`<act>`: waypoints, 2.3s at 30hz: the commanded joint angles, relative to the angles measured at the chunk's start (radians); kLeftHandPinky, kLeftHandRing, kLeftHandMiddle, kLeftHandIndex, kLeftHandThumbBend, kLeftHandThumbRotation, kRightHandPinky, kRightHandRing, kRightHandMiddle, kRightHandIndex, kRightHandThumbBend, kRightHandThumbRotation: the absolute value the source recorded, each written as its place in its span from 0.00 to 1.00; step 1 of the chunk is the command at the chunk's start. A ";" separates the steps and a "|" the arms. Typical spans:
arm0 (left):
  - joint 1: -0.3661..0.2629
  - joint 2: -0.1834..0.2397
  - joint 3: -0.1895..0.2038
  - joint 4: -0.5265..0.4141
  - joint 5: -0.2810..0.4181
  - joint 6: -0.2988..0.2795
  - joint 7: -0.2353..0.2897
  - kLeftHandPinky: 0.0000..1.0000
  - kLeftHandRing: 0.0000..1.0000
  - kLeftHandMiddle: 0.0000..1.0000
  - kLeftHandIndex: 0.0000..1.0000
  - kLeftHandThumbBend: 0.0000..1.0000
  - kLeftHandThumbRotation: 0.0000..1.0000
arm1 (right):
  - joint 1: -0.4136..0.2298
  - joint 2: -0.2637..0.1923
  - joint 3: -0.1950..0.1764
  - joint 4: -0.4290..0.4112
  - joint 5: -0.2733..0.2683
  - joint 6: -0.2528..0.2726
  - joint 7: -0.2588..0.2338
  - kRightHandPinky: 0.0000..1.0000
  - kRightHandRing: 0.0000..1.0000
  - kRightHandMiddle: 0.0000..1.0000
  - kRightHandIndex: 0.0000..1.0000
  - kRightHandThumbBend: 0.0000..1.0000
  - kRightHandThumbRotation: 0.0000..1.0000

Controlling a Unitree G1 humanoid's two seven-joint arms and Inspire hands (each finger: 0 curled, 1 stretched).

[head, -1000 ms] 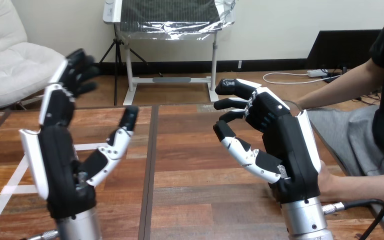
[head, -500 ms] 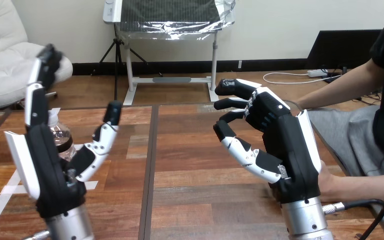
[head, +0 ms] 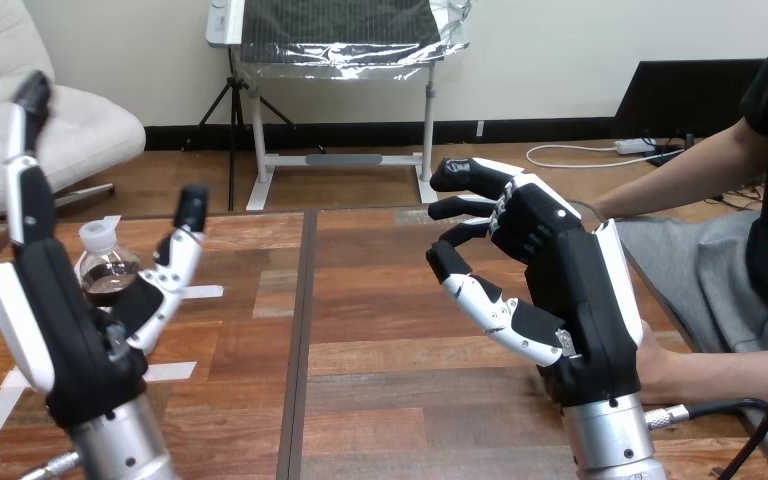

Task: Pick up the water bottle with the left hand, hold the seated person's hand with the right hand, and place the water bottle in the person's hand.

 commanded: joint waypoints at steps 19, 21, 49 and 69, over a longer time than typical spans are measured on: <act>-0.098 0.095 -0.005 0.021 0.047 0.242 0.127 1.00 1.00 1.00 1.00 0.73 0.33 | -0.032 0.004 -0.002 -0.018 0.007 -0.021 -0.004 0.53 0.65 0.71 0.69 0.47 0.08; -0.103 0.100 -0.008 0.031 0.027 0.251 0.116 1.00 1.00 1.00 1.00 0.73 0.33 | -0.032 0.004 -0.002 -0.018 0.007 -0.021 -0.004 0.54 0.65 0.71 0.69 0.47 0.08; -0.237 0.184 -0.036 0.261 -0.100 0.364 0.055 0.97 0.99 1.00 1.00 0.76 0.26 | -0.029 -0.001 0.000 -0.020 0.004 -0.020 -0.001 0.54 0.65 0.71 0.70 0.47 0.09; -0.350 0.215 -0.058 0.469 -0.175 0.412 -0.009 0.89 0.95 0.98 0.99 0.77 0.24 | -0.028 -0.004 0.002 -0.025 0.005 -0.019 0.002 0.55 0.66 0.71 0.69 0.47 0.10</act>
